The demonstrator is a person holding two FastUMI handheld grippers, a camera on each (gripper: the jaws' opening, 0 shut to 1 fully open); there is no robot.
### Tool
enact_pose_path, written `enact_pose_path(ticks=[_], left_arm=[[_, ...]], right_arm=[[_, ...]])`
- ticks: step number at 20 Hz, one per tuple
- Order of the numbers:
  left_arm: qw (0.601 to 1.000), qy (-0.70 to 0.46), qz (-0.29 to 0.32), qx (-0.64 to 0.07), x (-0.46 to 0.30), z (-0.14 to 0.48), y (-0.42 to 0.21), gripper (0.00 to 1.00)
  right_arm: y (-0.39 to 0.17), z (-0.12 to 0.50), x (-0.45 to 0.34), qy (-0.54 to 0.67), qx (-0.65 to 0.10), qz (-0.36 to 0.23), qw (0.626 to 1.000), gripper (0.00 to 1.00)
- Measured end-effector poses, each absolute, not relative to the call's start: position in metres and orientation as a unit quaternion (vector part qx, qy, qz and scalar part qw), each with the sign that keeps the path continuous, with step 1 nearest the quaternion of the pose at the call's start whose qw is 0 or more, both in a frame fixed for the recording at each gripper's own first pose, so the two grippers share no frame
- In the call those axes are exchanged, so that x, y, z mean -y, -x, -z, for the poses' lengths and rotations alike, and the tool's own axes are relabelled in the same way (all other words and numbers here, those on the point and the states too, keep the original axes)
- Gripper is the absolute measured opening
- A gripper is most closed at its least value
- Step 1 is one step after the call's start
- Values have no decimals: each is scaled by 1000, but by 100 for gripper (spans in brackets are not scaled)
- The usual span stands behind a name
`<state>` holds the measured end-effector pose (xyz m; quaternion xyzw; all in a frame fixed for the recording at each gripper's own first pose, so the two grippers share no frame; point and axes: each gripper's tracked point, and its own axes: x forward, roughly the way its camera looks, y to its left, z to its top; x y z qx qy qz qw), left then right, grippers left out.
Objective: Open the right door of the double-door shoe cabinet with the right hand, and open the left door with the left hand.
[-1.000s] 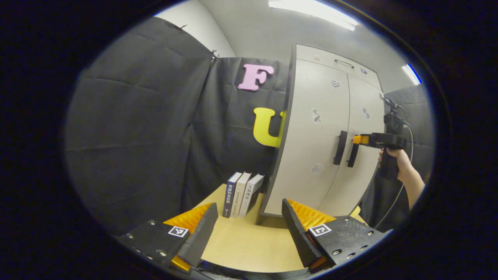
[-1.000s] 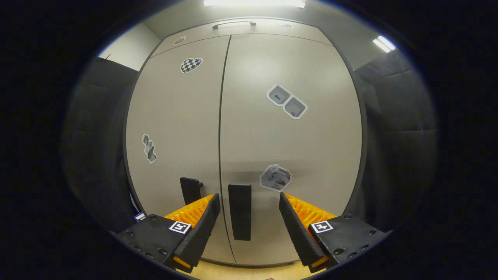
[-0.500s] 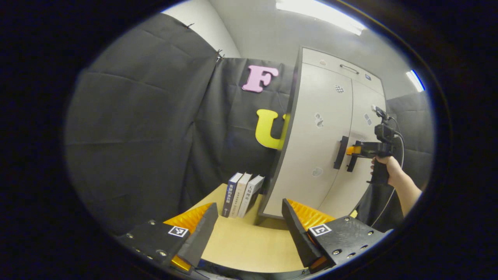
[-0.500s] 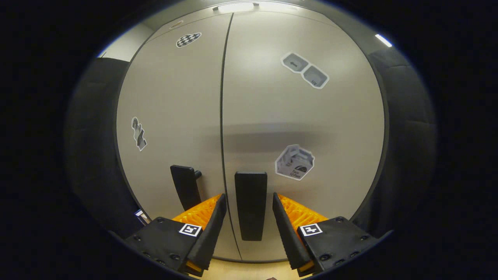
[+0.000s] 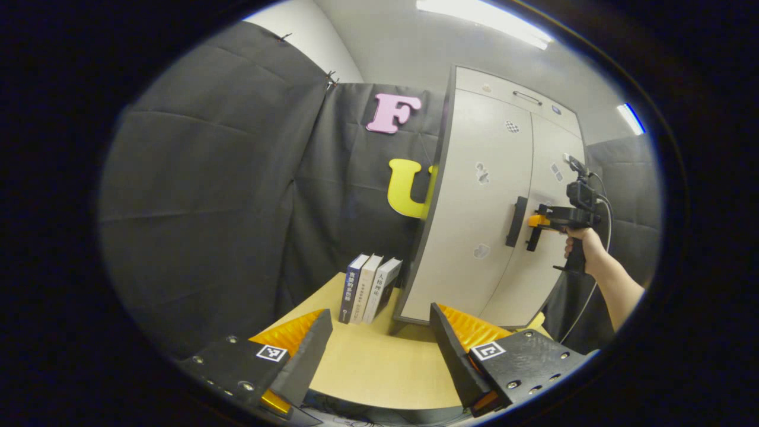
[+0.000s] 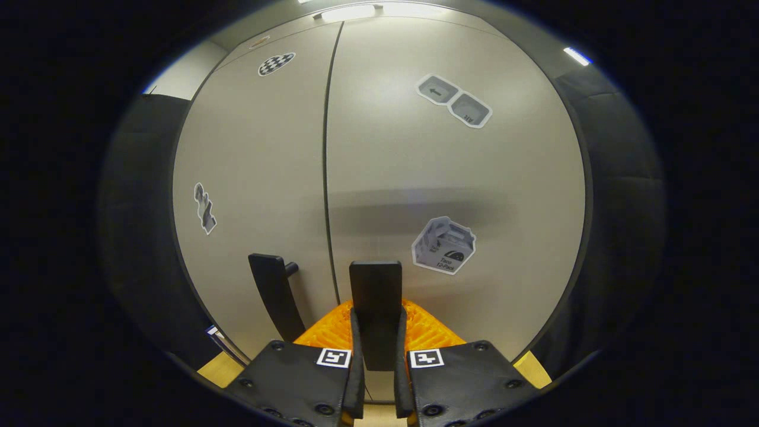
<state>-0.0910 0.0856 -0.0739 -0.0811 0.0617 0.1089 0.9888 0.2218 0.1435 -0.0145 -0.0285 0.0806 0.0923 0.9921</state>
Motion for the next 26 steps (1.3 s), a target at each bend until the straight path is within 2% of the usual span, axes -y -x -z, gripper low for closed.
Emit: enact_pose_path(ticks=[3, 6, 18, 26], left_arm=[[989, 74, -105, -70, -78, 79, 87, 96], [990, 78, -92, -71, -65, 81, 80, 96], [992, 89, -33, -84, 5, 83, 39, 96], [996, 52, -63, -40, 59, 37, 26, 96]], right_arm=[[-221, 16, -143, 44, -85, -115, 989, 8], [-216, 15, -143, 45, -80, -125, 988, 6], [-155, 14, -118, 49, -85, -184, 978, 8], [-121, 11, -95, 40, -93, -253, 962, 7]])
